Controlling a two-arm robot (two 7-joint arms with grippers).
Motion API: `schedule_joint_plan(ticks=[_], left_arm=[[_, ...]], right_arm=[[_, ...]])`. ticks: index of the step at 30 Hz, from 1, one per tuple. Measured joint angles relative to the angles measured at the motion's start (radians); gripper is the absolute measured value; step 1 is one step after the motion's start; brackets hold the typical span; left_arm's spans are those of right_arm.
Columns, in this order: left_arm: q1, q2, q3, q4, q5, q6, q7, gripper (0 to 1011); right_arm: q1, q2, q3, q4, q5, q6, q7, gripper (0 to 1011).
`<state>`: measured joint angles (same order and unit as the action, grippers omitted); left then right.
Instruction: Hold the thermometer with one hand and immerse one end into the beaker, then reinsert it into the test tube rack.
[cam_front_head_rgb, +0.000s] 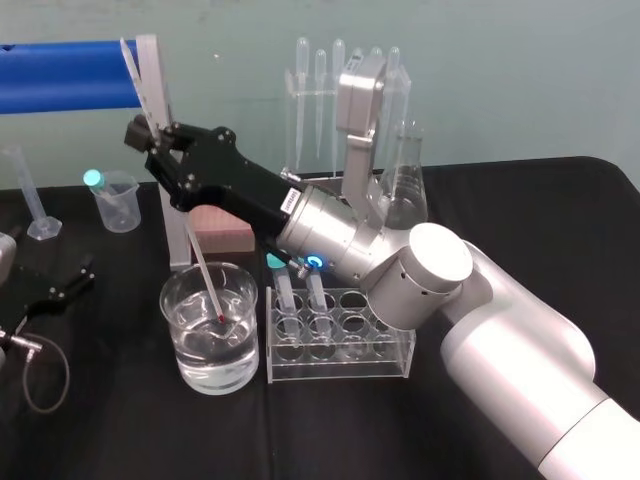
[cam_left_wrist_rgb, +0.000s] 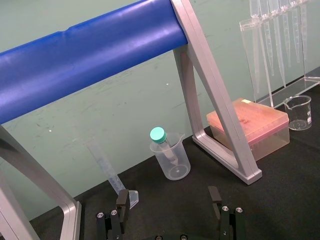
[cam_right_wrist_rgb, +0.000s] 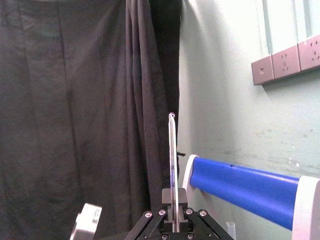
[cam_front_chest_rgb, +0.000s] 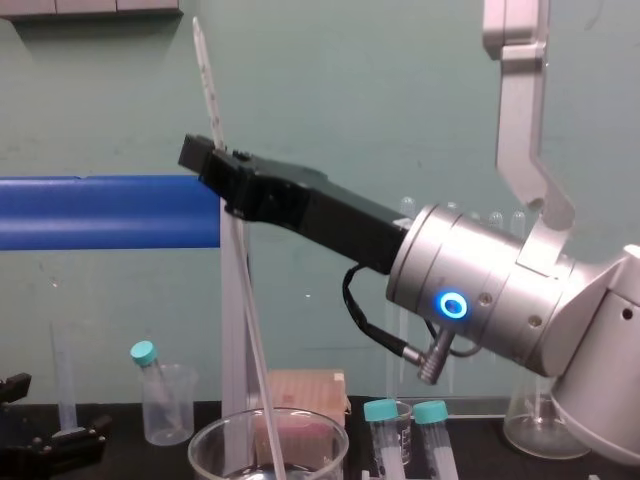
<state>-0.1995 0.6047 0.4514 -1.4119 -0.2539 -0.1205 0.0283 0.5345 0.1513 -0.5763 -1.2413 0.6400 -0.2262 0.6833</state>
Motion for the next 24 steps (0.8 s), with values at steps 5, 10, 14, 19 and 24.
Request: schedule_joint_plan(ticks=[5, 10, 14, 19, 24], left_arm=[[0.000, 0.000, 0.000, 0.000, 0.000, 0.000, 0.000, 1008], [0.000, 0.000, 0.000, 0.000, 0.000, 0.000, 0.000, 1008], [0.000, 0.000, 0.000, 0.000, 0.000, 0.000, 0.000, 1008], [0.000, 0.000, 0.000, 0.000, 0.000, 0.000, 0.000, 1008], [0.000, 0.000, 0.000, 0.000, 0.000, 0.000, 0.000, 1008]], right_arm=[[-0.003, 0.000, -0.004, 0.014, -0.016, -0.004, 0.004, 58], [-0.007, -0.001, -0.006, 0.023, -0.022, -0.007, 0.014, 58], [-0.010, -0.002, -0.006, 0.028, -0.027, -0.007, 0.017, 58], [-0.015, -0.001, -0.005, 0.029, -0.029, -0.007, 0.019, 58], [-0.018, 0.000, -0.004, 0.027, -0.028, 0.001, 0.024, 58]])
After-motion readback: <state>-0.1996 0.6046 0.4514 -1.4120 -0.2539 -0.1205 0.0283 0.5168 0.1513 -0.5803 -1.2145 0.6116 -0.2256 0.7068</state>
